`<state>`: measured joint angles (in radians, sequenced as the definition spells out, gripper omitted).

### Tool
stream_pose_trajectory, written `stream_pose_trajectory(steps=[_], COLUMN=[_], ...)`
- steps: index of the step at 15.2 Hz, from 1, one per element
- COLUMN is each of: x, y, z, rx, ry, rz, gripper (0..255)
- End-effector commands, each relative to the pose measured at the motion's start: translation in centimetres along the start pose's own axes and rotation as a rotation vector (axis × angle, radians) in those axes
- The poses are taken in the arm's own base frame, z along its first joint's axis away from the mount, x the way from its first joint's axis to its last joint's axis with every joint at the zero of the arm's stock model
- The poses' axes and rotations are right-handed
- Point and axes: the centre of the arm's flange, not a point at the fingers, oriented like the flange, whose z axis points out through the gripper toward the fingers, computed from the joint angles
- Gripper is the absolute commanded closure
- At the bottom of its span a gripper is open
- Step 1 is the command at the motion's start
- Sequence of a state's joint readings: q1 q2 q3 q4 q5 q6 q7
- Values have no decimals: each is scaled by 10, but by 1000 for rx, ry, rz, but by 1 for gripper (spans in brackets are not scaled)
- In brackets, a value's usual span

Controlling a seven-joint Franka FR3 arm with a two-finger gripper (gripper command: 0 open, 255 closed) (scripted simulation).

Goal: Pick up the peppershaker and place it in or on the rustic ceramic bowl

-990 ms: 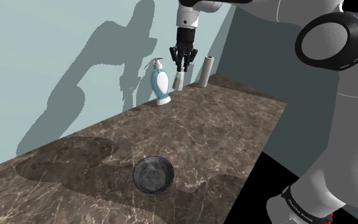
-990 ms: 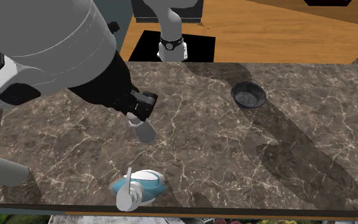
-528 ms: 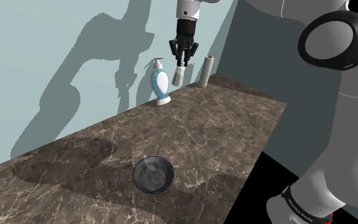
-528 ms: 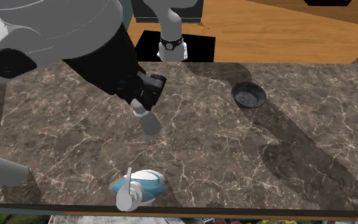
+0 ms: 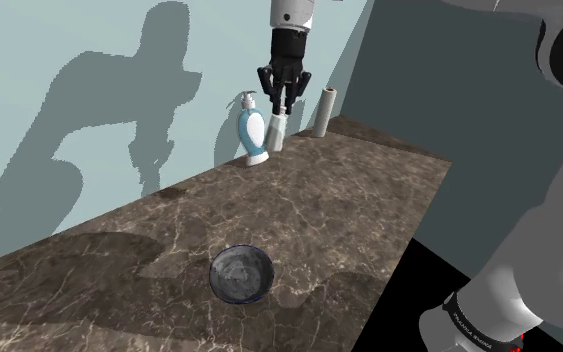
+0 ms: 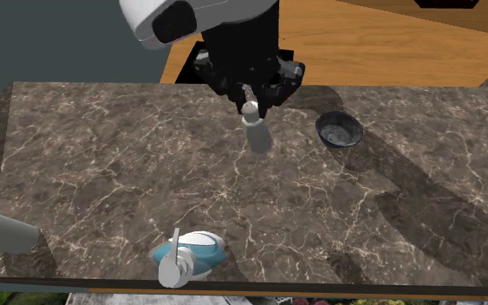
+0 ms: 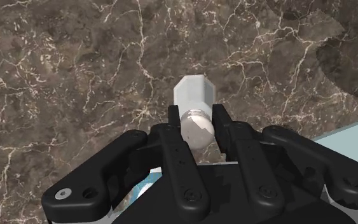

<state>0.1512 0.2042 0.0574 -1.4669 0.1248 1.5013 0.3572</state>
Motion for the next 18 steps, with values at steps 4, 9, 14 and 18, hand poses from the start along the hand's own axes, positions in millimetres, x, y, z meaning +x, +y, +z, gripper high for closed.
stream_pose_trajectory(steps=[4, 9, 14, 18], x=[-50, -99, -148, -187], y=[-43, -87, -131, -165], z=[2, 7, 13, 17], rx=[0, 0, 0, 0], ry=[0, 0, 0, 0], rz=[1, 1, 1, 1], gripper=[255, 255, 255, 255])
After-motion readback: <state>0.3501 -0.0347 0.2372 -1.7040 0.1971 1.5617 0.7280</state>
